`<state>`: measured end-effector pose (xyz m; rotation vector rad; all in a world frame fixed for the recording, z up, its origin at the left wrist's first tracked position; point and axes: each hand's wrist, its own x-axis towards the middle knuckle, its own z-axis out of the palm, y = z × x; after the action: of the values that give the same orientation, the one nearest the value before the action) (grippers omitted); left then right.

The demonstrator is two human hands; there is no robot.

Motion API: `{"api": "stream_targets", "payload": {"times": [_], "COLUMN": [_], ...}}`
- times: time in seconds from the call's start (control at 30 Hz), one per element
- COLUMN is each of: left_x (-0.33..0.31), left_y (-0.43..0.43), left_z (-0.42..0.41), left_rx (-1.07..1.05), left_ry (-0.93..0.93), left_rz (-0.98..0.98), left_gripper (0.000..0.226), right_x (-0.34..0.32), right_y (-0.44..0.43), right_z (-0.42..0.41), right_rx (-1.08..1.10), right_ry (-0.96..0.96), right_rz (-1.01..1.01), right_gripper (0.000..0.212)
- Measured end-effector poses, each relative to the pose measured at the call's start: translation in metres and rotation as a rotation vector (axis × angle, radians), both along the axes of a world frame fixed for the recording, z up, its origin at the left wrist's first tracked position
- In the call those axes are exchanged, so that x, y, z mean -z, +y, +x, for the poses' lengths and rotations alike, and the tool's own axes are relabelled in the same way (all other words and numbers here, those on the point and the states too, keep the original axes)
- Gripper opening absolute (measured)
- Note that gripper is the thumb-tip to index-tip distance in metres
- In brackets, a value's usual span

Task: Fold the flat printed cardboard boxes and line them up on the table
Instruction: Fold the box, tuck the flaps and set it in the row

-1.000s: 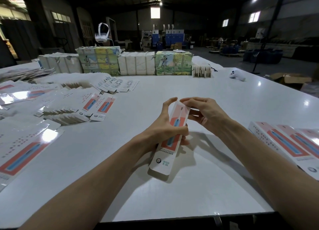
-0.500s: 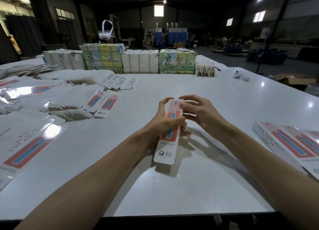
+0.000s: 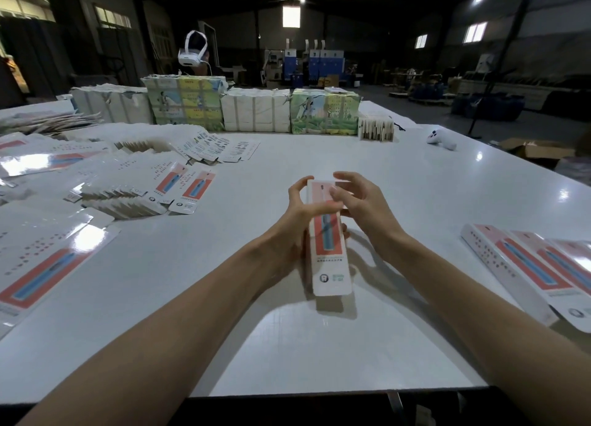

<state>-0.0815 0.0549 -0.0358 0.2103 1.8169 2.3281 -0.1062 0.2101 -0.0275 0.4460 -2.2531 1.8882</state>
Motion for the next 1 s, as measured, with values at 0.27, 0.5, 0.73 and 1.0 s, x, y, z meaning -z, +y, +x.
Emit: {"api": "stream_targets", "payload": {"times": [0.27,0.5,0.73,1.0], "left_x": [-0.008,-0.004,0.005,0.010], "left_y": [-0.006,-0.008,-0.005,-0.004], "left_z": [0.008,0.005,-0.006,-0.006], "left_rx": [0.067,0.204,0.087,0.173], "left_ry": [-0.069,-0.127,-0.127,-0.014], "left_rz": [0.300,0.263,0.190,0.061], "left_gripper": [0.066,0.065,0.048,0.023], "right_x": [-0.001,0.002,-0.004,0.004], "right_y": [-0.005,0.005,0.061,0.144], "right_z": [0.008,0.030,0.062,0.102], "right_rx": [0.036,-0.049,0.208,0.493], "right_ry": [0.250,0.216,0.197,-0.143], "right_rz": [0.635,0.858,1.020,1.301], "right_gripper": [0.045,0.052,0.050,0.062]}}
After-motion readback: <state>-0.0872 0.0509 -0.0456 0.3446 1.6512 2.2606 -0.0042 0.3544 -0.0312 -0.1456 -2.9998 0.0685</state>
